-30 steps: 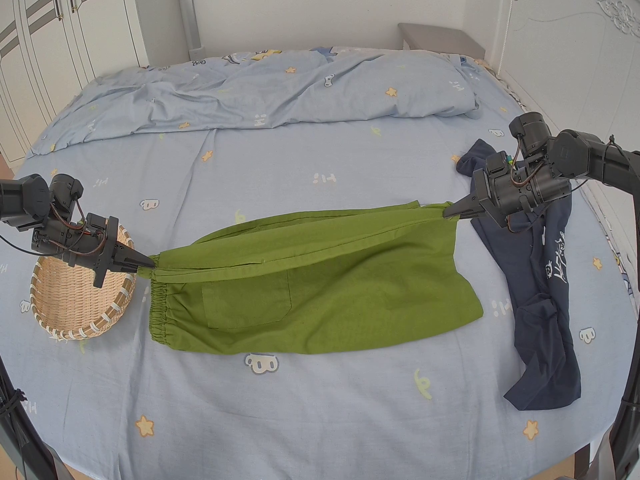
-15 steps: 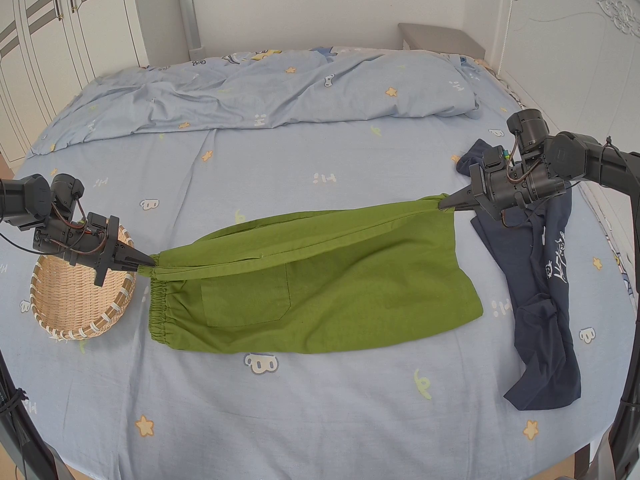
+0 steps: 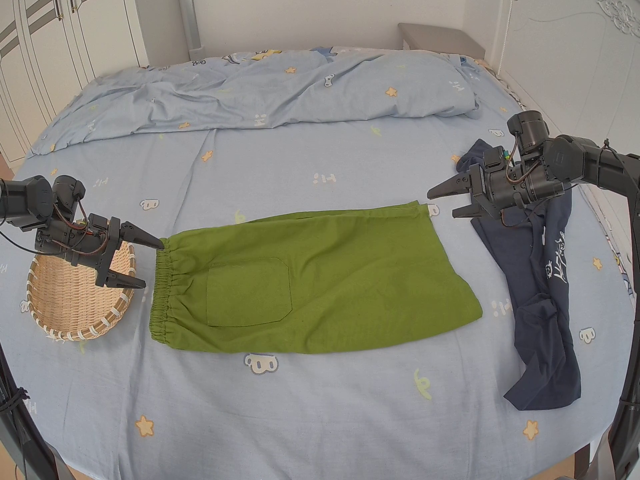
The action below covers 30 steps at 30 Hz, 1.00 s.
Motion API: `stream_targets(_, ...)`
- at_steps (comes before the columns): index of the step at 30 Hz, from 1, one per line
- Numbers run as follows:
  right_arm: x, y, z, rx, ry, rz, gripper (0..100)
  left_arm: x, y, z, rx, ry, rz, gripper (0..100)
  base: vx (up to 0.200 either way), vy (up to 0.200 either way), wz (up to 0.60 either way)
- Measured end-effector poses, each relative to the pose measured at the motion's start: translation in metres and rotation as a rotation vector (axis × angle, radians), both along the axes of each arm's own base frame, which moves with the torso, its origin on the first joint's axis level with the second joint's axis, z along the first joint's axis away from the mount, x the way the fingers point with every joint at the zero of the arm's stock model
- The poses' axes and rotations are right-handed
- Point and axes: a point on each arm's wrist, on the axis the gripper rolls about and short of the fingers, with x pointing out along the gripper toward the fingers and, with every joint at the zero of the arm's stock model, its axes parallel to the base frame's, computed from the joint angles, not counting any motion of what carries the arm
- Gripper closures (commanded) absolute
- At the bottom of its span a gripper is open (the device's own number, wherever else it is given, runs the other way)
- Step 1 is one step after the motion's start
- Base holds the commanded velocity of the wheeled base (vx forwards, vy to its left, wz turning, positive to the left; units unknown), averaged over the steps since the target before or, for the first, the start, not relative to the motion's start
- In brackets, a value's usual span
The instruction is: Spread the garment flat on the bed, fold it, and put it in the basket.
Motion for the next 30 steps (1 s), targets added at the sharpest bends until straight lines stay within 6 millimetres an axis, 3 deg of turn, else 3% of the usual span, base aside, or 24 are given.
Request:
stream_targets(14, -0.008, -0.006, 0.011, 0.007, -0.045, -0.012, 0, -0.011, -0.018, 0.019, -0.005, -0.024, -0.031, 0, 0.0, 0.0, 0.0)
stream_targets(23, -0.036, -0.015, -0.018, 0.029, -0.019, -0.019, 0, -0.008, -0.043, 0.025, -0.013, -0.048, -0.073, 0, 0.0, 0.0, 0.0)
stream_targets(30, -0.06, -0.025, -0.036, 0.097, -0.131, -0.034, 0, 0.016, -0.072, 0.017, 0.063, -0.119, -0.06, 0, 0.0, 0.0, 0.0)
